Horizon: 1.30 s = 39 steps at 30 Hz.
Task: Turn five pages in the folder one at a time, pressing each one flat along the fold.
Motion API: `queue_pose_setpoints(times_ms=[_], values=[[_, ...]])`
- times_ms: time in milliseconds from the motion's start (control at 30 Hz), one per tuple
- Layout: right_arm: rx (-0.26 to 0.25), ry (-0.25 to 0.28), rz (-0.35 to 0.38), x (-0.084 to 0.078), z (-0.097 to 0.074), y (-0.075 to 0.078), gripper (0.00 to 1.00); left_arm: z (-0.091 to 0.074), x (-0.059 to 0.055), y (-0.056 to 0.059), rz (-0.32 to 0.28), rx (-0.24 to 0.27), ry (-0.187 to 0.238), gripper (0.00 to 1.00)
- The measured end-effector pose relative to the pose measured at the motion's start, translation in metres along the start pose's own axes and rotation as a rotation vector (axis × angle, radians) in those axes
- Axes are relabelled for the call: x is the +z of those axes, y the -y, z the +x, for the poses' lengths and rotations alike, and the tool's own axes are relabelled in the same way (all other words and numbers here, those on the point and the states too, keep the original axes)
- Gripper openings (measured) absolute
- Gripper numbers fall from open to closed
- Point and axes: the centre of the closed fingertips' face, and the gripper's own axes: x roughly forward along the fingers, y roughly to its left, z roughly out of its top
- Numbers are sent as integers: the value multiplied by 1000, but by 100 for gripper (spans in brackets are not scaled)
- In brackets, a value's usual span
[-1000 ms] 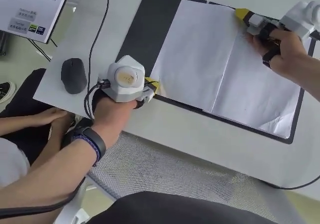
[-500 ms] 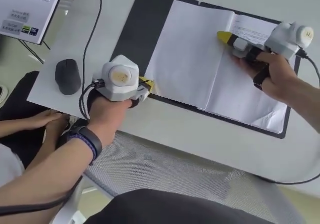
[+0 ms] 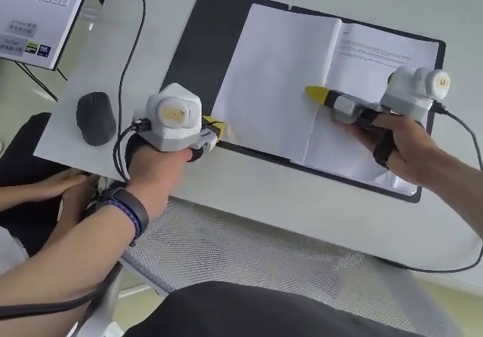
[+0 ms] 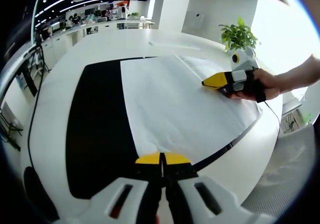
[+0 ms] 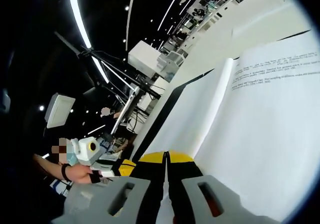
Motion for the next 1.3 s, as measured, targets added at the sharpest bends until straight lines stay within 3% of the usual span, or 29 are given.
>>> queue_pose_setpoints(times_ms=[67, 233, 633, 900, 1300], values=[[5, -6, 4, -7, -2, 0, 0, 0, 0, 0, 2, -1, 1, 0], [22, -30, 12, -34, -11, -28, 0, 0, 0, 1, 5, -2, 0, 0], [44, -84, 29, -78, -23, -59, 0, 3, -1, -1, 16, -2, 1, 0], [41, -98, 35, -89, -29, -64, 0, 4, -2, -2, 17, 0, 6, 0], [24, -99, 43, -88, -28, -61, 0, 4, -2, -2, 32, -4, -1, 0]])
